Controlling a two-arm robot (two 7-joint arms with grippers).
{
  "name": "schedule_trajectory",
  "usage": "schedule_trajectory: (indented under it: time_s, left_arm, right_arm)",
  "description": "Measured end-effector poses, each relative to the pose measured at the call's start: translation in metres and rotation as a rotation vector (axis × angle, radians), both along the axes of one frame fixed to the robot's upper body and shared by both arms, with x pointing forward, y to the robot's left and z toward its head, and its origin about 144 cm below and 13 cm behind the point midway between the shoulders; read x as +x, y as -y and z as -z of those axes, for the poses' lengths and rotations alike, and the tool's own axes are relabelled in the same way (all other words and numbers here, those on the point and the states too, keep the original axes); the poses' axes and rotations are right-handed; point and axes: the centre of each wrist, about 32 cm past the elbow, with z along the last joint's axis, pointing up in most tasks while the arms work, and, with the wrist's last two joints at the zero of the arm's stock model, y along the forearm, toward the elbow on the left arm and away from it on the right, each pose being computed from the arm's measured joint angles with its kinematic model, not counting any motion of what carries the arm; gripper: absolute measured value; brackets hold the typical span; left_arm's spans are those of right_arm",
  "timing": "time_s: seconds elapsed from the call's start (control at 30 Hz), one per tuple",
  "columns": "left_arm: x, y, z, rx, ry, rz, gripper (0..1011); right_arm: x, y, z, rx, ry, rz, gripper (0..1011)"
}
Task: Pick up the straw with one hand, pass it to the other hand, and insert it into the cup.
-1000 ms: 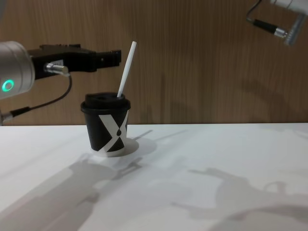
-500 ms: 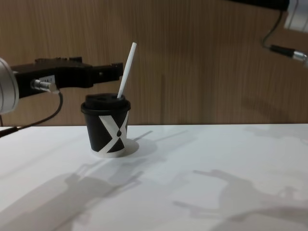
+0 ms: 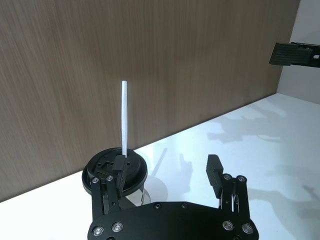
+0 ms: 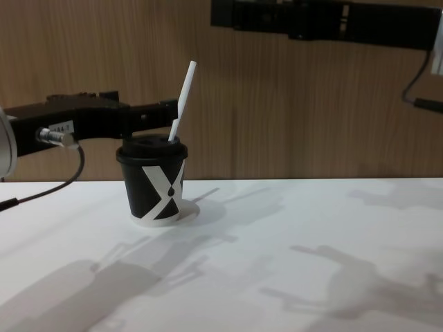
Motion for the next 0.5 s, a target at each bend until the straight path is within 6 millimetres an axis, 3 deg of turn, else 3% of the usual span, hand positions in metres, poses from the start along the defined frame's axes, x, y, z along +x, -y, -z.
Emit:
schedule_trajectory:
  time_s: [0.5]
  left_arm:
    - [-0.0061, 0.0036, 0.0055, 0.011, 0.017, -0.002, 1003]
  right_arm:
    - [-0.0055, 0.0033, 0.0033, -0.016, -0.023, 0.032, 1001]
